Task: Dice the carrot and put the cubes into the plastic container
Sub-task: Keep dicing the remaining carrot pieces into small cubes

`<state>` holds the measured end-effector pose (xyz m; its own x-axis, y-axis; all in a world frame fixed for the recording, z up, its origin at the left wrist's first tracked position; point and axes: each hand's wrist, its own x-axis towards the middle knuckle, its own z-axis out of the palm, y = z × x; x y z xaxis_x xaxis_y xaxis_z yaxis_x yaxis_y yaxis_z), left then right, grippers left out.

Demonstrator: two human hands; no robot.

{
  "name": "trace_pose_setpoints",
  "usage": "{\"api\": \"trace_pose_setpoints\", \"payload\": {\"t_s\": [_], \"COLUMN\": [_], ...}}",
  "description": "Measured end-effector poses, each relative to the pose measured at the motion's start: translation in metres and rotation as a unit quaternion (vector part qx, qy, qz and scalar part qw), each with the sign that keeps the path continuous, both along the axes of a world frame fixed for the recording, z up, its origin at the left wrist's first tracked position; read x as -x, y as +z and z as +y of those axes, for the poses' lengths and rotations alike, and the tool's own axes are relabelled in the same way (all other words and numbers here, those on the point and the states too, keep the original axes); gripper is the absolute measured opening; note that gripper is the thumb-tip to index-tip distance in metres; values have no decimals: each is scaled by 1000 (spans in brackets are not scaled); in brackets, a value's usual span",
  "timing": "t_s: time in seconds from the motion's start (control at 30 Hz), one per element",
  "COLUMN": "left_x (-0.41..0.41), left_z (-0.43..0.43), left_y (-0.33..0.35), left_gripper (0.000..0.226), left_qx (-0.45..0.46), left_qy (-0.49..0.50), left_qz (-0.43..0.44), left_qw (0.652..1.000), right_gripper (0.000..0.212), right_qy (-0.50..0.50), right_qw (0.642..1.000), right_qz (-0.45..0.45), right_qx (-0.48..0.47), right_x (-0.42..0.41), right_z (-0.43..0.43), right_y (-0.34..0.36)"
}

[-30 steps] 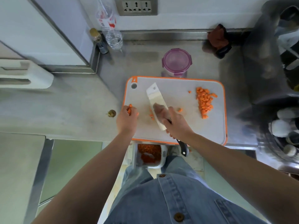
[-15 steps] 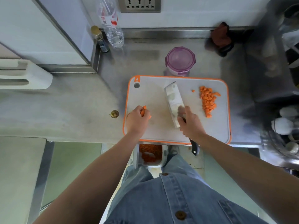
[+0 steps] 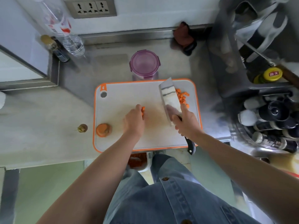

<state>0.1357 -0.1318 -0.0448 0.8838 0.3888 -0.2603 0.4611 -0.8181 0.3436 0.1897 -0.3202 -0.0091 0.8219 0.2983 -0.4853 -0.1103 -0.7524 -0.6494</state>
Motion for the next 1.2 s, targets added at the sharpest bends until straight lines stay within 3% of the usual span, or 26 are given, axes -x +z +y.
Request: {"api": "trace_pose_setpoints", "payload": {"t_s": [0.2,0.37,0.6,0.93,1.07,1.2], "left_x": [9,17,-2,9,19,18], "left_z": [6,14,20,33,47,49], "left_y": [3,5,-1,-8,-4,-4], "left_gripper": [20,25,23,65,75,60], "left_qx": [-21,-8,-25,-65,-55,-45], "left_qy": [-50,-12,-40,-107,-100,-101], "left_qz": [-6,-60,-32,-72,-37,-30], "left_qw": [999,998,998,990,993,993], "right_gripper": [9,10,13,13,13,14], "right_qy": [23,32,47,61,65,63], "right_qw": [999,998,998,997,997,997], "right_qz": [-2,-13,-26,-39,-36,-26], "right_qx": [-36,-46,-18,-18,-23,-20], "right_x": [-2,-2,-2,-4,-5,-6], "right_z": [8,10,9,11,15,19], "right_y": [0,0,-6,-12,-11,-12]}}
